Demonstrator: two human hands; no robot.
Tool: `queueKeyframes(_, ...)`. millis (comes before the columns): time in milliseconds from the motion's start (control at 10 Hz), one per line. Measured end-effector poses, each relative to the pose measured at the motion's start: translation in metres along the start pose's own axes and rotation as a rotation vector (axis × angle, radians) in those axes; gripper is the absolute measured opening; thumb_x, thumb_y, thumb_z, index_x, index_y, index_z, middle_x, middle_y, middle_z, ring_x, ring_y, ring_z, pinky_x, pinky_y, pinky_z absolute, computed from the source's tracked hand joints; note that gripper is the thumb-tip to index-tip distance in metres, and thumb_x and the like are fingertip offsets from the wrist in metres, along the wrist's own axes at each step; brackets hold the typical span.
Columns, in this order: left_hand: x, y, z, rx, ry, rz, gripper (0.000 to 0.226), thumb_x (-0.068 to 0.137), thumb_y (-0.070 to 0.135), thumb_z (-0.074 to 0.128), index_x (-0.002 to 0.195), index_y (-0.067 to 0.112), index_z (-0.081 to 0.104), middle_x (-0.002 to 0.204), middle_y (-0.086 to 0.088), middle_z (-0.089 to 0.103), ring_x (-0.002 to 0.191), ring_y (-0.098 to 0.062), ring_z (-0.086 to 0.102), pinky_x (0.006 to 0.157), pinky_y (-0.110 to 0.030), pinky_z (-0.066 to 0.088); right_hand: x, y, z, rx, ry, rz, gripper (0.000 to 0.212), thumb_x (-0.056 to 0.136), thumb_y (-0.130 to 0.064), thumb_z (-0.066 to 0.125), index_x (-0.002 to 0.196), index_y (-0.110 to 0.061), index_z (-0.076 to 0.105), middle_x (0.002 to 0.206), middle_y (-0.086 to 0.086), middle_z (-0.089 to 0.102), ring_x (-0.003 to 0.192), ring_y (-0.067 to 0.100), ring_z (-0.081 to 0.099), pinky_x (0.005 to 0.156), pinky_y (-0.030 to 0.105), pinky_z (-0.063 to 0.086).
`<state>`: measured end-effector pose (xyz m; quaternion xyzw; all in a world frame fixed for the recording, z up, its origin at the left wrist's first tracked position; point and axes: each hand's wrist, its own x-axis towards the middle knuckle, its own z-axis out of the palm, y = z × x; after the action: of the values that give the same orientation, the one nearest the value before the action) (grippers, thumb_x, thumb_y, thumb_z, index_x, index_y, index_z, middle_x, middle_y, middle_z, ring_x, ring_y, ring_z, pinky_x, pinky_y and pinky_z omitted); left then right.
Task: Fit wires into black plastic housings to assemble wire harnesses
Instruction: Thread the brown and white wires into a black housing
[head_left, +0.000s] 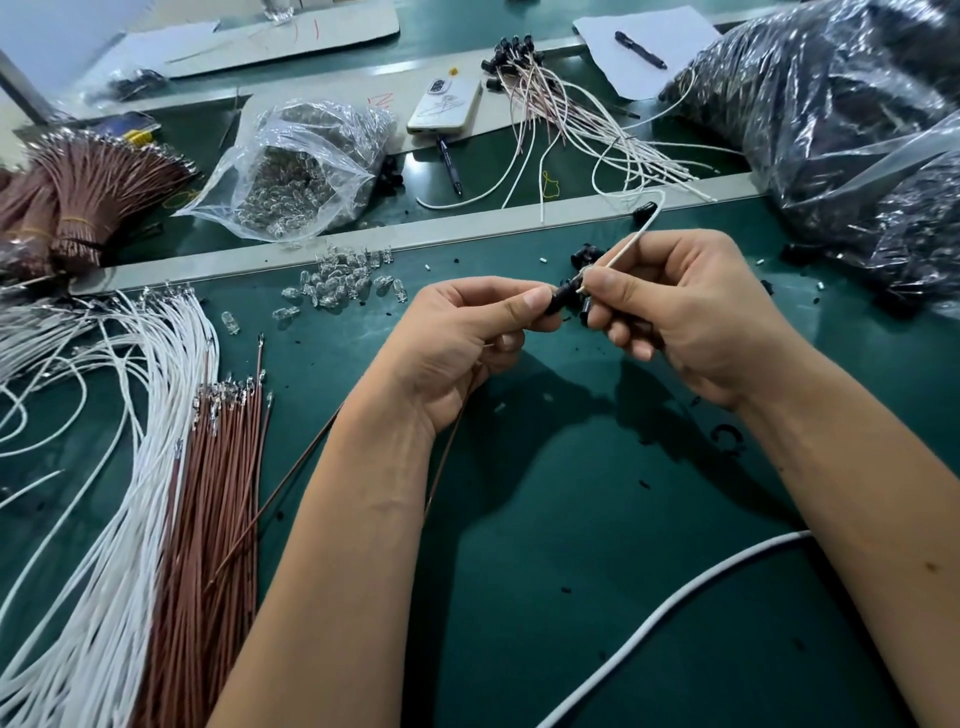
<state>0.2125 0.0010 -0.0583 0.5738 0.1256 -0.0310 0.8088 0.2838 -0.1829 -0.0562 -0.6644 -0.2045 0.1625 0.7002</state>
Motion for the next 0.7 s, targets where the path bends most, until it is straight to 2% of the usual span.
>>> queueKeyframes(200,-0.0008,-0.0017,0.0040,0.027,0.007,0.026,0.007,0.084,0.007,0.072,0.088,0.004,0.077,0.076,-0.011,0.072,0.048,-0.006,0.041,0.048,-0.011,0.032,0.0005,0.0011,-0.0004,0.016,0.014,-0.026,0.011,0.095,-0.006,0.069,0.085,-0.005,0.068,0.063,0.009,0.068,0.045,0.011,0.055,0.037,0.017,0.039)
queueKeyframes(300,0.0000,0.0000,-0.0002,-0.038,-0.012,0.017,0.012,0.073,0.014,0.075,0.081,0.006,0.079,0.074,-0.011,0.072,0.049,-0.006,0.040,0.047,-0.011,0.033,0.0005,0.0020,0.0013,0.007,0.013,-0.021,0.011,0.095,-0.007,0.070,0.084,-0.006,0.069,0.063,0.009,0.068,0.045,0.011,0.055,0.037,0.017,0.039)
queueKeyframes(700,0.0026,-0.0030,0.0042,-0.118,-0.043,-0.019,0.014,0.074,0.014,0.073,0.082,0.006,0.080,0.077,-0.010,0.072,0.049,-0.003,0.042,0.045,-0.010,0.034,0.0005,0.0004,-0.0008,0.053,0.043,-0.015,0.011,0.094,-0.009,0.071,0.085,-0.004,0.068,0.063,0.008,0.068,0.045,0.010,0.055,0.037,0.017,0.038)
